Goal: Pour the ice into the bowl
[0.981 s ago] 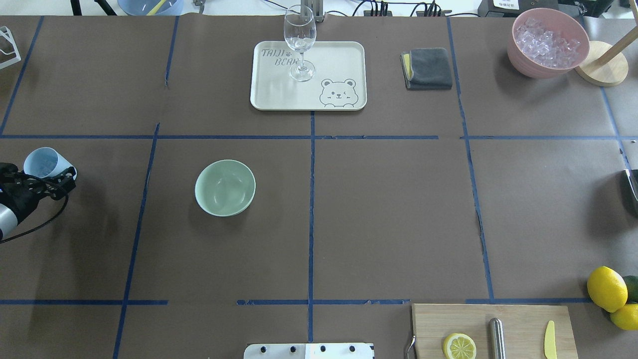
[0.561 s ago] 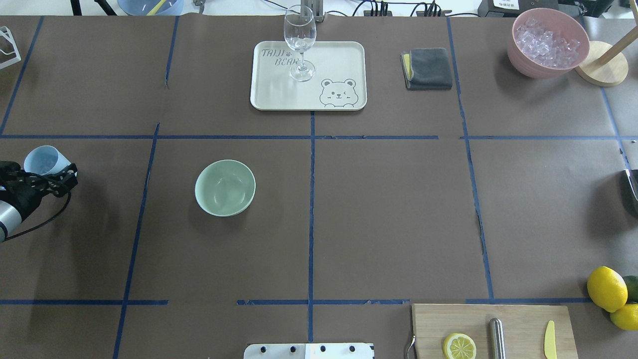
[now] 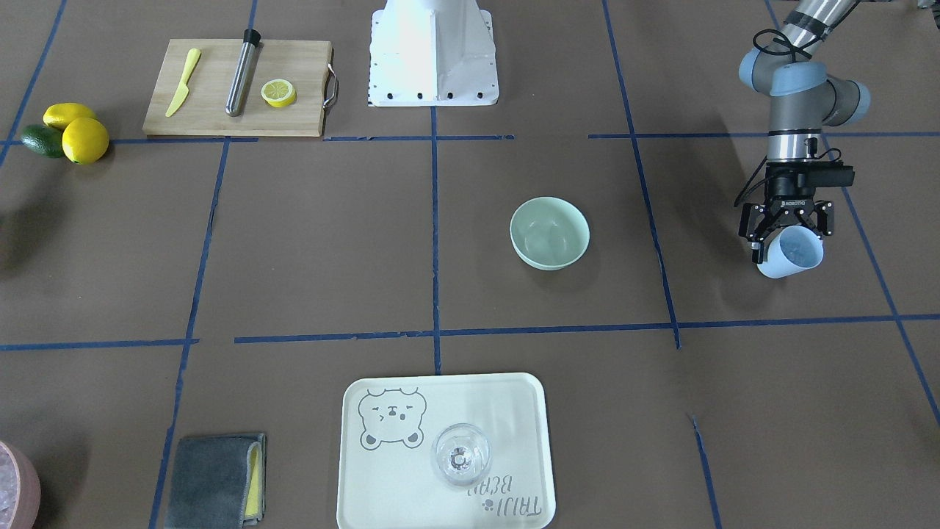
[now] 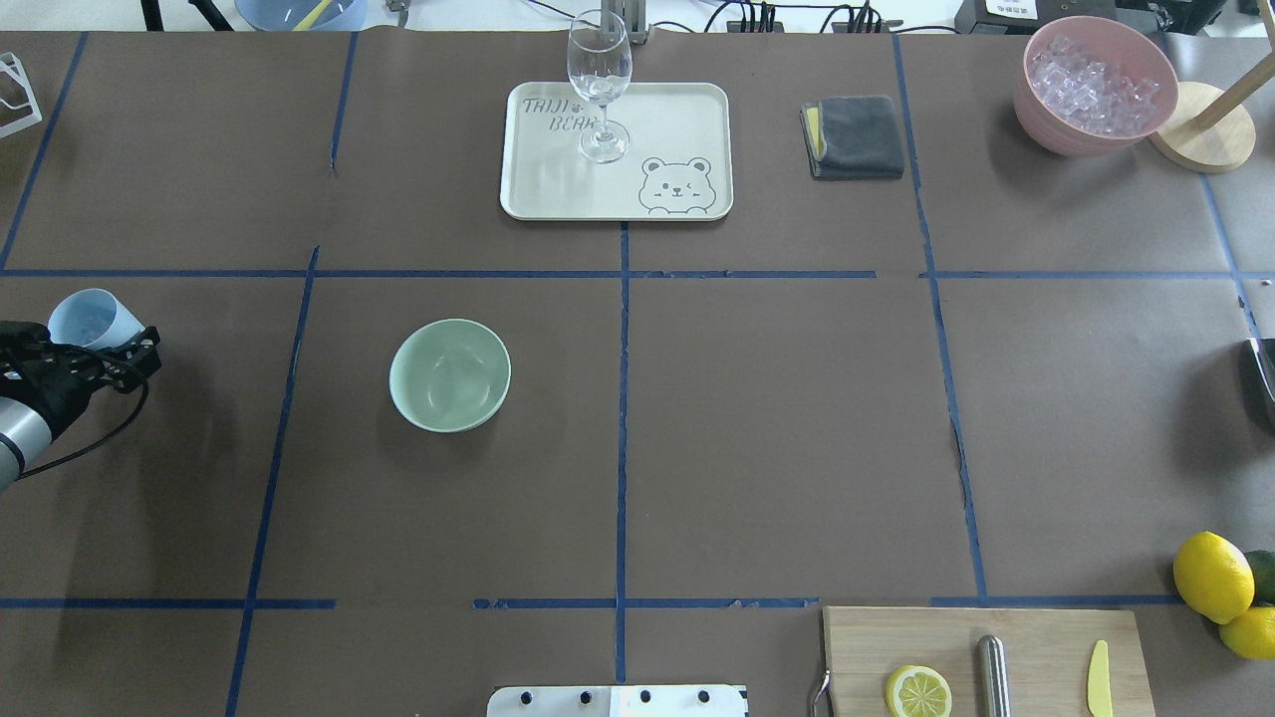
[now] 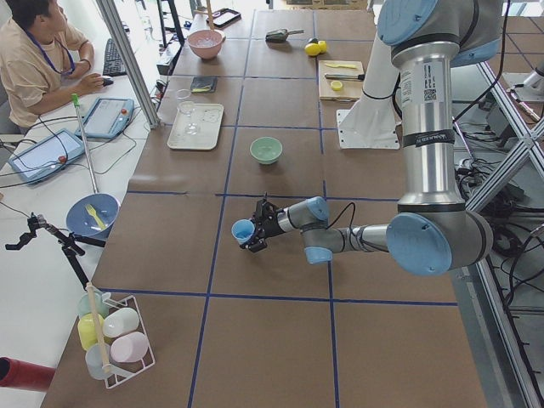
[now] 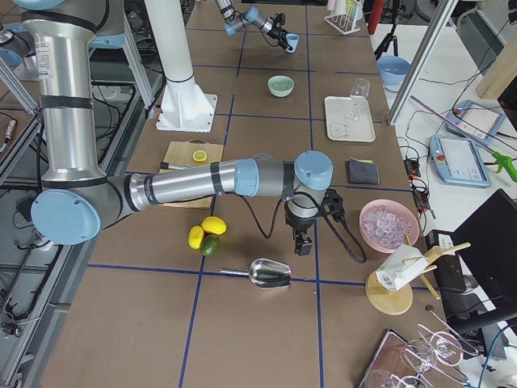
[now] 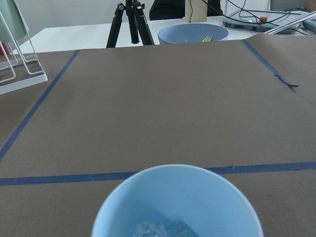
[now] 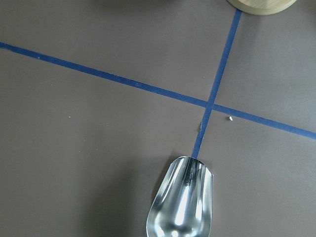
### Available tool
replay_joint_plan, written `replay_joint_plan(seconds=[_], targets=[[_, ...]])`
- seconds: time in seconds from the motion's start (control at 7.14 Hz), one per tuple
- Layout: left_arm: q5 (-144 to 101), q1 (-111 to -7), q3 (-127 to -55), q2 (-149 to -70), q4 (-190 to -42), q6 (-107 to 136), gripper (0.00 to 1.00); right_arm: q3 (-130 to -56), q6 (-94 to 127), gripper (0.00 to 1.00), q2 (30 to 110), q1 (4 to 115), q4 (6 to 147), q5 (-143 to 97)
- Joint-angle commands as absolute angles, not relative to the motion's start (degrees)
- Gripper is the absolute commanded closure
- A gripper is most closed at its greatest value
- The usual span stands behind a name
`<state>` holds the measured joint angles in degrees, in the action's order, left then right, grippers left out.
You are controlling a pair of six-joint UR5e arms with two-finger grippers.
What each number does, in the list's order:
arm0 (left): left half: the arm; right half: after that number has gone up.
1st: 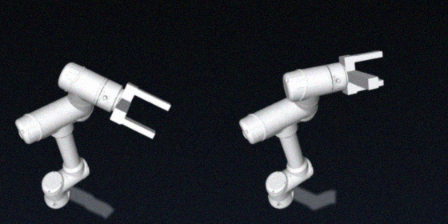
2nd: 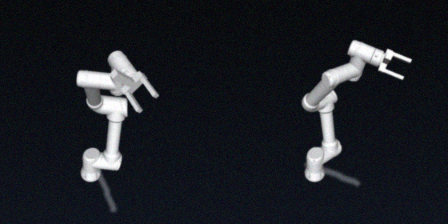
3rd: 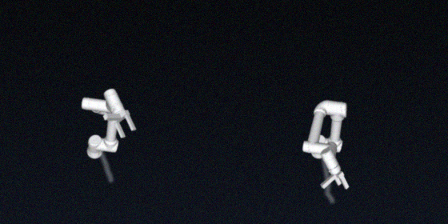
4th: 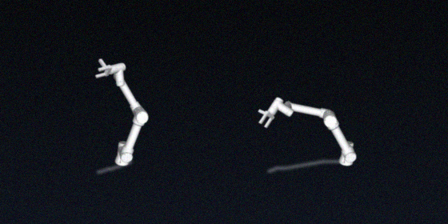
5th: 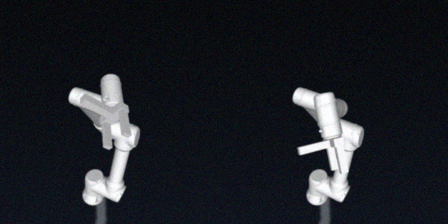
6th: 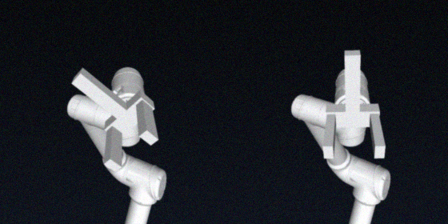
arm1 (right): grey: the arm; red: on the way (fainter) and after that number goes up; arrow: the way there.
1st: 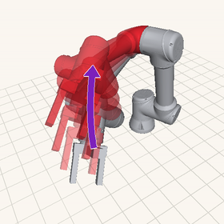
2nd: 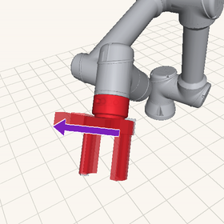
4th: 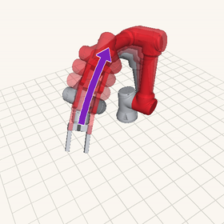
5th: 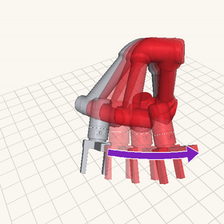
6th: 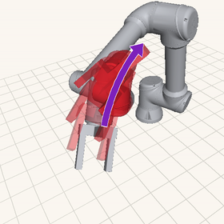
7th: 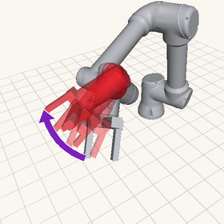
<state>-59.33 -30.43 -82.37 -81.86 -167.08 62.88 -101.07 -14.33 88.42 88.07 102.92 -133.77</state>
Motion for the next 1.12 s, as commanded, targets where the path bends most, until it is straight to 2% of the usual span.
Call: replay_joint_plan(seconds=[0.0, 0.28, 0.56, 0.84, 0.98], targets=[[-59.3, -30.5, -82.2, -82.0, -167.1, 62.8, 0.25, -101.1, -14.3, 0.00, 88.4, 88.1, 102.9, -133.8], [-59.4, -30.7, -82.6, -81.8, -167.3, 62.6, 0.96, -101.1, -14.3, 0.00, 88.4, 88.1, 102.9, -133.8], [-61.8, -31.4, -85.4, -80.8, -168.5, 54.0, 1.00, -101.2, -14.3, 0.00, 88.4, 88.1, 102.9, -133.8], [-64.5, -31.9, -90.5, -80.9, -168.5, 46.2, 1.00, -100.8, -14.3, 0.00, 88.8, 88.1, 102.9, -133.7], [-71.6, -36.0, -92.1, -81.6, -168.4, 39.7, 0.92, -101.0, -14.4, 0.00, 89.9, 88.9, 102.9, -133.7]])
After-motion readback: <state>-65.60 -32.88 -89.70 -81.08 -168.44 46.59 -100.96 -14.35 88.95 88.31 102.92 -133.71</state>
